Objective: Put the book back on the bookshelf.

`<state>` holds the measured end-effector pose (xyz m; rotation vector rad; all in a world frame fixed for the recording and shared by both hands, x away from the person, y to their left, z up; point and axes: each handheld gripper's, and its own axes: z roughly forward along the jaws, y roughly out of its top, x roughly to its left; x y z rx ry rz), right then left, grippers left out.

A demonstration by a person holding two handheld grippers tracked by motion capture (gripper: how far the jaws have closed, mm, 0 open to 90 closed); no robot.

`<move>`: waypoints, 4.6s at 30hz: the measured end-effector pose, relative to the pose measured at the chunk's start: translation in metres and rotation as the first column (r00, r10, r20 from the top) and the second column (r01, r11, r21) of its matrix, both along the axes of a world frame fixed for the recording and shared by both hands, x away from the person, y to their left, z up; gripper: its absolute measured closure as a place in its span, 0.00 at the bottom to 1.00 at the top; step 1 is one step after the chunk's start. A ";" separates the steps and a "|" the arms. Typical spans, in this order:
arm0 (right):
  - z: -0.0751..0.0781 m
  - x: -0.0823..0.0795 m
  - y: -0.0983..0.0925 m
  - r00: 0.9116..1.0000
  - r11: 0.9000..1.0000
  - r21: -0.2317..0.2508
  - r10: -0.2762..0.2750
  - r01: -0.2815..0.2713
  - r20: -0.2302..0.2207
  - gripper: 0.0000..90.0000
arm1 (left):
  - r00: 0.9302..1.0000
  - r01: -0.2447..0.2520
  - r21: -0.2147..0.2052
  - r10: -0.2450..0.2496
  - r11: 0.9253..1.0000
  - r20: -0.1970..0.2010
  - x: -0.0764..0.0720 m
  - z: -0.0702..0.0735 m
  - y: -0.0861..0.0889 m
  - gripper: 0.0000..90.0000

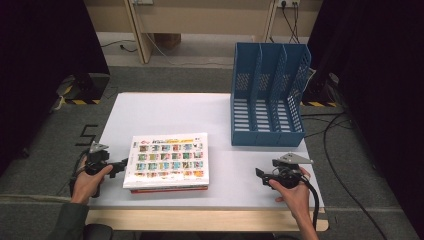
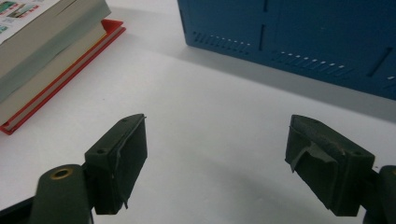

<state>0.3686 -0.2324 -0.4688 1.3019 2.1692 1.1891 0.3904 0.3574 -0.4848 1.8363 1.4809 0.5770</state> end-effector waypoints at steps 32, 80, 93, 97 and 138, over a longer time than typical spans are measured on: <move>-0.002 -0.001 0.034 0.995 0.996 0.005 0.095 -0.094 -0.030 0.25 | 0.989 0.149 0.079 -0.148 0.986 -0.019 -0.015 0.025 -0.032 0.53; -0.004 0.048 0.123 0.936 0.934 0.255 0.300 -0.250 -0.184 0.18 | 0.985 0.173 0.074 -0.173 0.982 -0.007 -0.011 0.027 -0.046 0.17; -0.011 0.059 0.145 0.888 0.899 0.325 0.382 -0.293 -0.255 0.16 | 0.984 0.176 0.056 -0.176 0.983 -0.007 -0.011 0.025 -0.045 0.18; -0.008 0.059 0.142 0.896 0.901 0.333 0.368 -0.278 -0.249 0.26 | 0.983 0.183 0.028 -0.182 0.983 -0.017 -0.011 0.025 -0.045 0.22; 0.153 0.076 0.150 0.864 0.876 -0.001 0.476 -0.483 -0.167 0.79 | 0.979 0.189 -0.144 -0.175 0.971 0.107 -0.009 0.019 -0.047 0.20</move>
